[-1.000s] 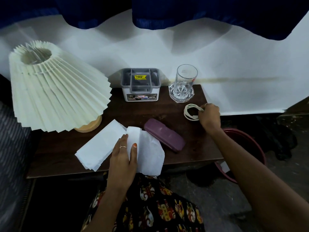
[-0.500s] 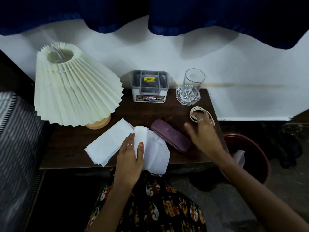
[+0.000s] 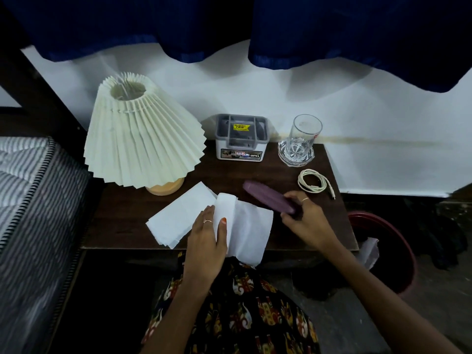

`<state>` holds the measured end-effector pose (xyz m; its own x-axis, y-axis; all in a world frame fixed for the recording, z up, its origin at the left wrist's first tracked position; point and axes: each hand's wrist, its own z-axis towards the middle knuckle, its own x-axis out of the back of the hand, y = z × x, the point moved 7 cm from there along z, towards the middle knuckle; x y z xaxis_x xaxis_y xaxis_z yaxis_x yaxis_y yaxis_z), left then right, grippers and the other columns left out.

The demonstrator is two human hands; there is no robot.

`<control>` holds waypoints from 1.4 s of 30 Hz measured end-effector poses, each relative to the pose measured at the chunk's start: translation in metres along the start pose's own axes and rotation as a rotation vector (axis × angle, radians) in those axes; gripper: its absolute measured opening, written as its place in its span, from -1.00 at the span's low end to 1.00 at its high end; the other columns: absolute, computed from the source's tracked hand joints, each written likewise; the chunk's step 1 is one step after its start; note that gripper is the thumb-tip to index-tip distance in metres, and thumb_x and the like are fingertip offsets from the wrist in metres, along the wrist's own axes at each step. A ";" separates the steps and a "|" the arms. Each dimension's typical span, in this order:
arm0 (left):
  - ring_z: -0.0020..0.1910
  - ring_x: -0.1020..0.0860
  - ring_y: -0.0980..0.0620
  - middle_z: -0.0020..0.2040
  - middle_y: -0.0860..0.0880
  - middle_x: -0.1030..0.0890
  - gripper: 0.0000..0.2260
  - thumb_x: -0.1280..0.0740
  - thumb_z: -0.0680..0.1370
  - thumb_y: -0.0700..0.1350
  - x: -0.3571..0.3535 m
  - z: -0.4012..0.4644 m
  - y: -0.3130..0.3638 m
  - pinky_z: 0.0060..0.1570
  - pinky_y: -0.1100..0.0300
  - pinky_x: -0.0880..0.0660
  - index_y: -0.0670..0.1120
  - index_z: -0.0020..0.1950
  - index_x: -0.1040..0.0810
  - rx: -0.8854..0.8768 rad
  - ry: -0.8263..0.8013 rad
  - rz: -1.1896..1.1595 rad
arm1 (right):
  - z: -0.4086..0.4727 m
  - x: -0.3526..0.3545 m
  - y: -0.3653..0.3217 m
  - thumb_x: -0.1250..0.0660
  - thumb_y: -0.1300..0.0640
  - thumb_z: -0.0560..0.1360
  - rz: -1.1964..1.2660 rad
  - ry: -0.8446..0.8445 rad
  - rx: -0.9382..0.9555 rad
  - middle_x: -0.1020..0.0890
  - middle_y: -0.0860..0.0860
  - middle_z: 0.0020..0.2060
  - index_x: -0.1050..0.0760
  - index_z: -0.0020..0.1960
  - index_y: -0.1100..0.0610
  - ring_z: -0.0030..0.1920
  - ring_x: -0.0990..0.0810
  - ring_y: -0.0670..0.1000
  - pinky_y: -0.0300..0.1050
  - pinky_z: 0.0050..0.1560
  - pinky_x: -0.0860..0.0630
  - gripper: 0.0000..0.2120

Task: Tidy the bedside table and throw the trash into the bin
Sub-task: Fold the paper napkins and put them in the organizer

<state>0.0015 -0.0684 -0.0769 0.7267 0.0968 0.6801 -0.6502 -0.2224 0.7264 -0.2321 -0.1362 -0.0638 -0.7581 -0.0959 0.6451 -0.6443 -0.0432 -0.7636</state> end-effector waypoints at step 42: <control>0.29 -0.41 -0.06 0.31 -0.12 -0.45 -0.58 -0.27 0.56 -0.02 0.007 0.004 -0.009 0.24 0.03 -0.43 -0.14 0.38 -0.35 0.168 0.094 0.051 | 0.030 0.004 0.020 -0.44 0.25 0.40 -0.054 0.237 -0.257 -0.52 0.16 0.02 -0.41 0.27 0.20 -0.05 -0.55 0.11 -0.25 -0.11 -0.36 -0.53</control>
<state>0.0137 -0.0694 -0.0793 0.6646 0.1697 0.7277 -0.6341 -0.3870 0.6694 -0.2450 -0.1672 -0.0776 -0.7054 0.1340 0.6961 -0.6656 0.2127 -0.7154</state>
